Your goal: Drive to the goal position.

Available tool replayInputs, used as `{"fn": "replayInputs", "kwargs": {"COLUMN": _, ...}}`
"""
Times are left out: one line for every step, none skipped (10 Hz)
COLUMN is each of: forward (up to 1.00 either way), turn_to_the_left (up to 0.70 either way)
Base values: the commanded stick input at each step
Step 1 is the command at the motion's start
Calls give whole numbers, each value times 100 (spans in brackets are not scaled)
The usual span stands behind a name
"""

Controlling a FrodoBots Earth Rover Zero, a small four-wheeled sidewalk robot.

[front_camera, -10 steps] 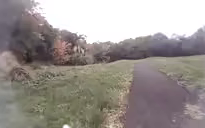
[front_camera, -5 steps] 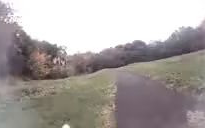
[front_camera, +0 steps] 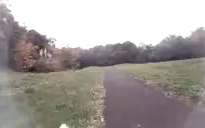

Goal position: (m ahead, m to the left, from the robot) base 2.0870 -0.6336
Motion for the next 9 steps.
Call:
{"fn": "replayInputs", "kwargs": {"forward": 100, "turn_to_the_left": 0}}
{"fn": "replayInputs", "kwargs": {"forward": 100, "turn_to_the_left": 0}}
{"fn": "replayInputs", "kwargs": {"forward": 100, "turn_to_the_left": 0}}
{"fn": "replayInputs", "kwargs": {"forward": 100, "turn_to_the_left": 0}}
{"fn": "replayInputs", "kwargs": {"forward": 100, "turn_to_the_left": 0}}
{"fn": "replayInputs", "kwargs": {"forward": 100, "turn_to_the_left": 0}}
{"fn": "replayInputs", "kwargs": {"forward": 100, "turn_to_the_left": 0}}
{"fn": "replayInputs", "kwargs": {"forward": 100, "turn_to_the_left": 0}}
{"fn": "replayInputs", "kwargs": {"forward": 100, "turn_to_the_left": 0}}
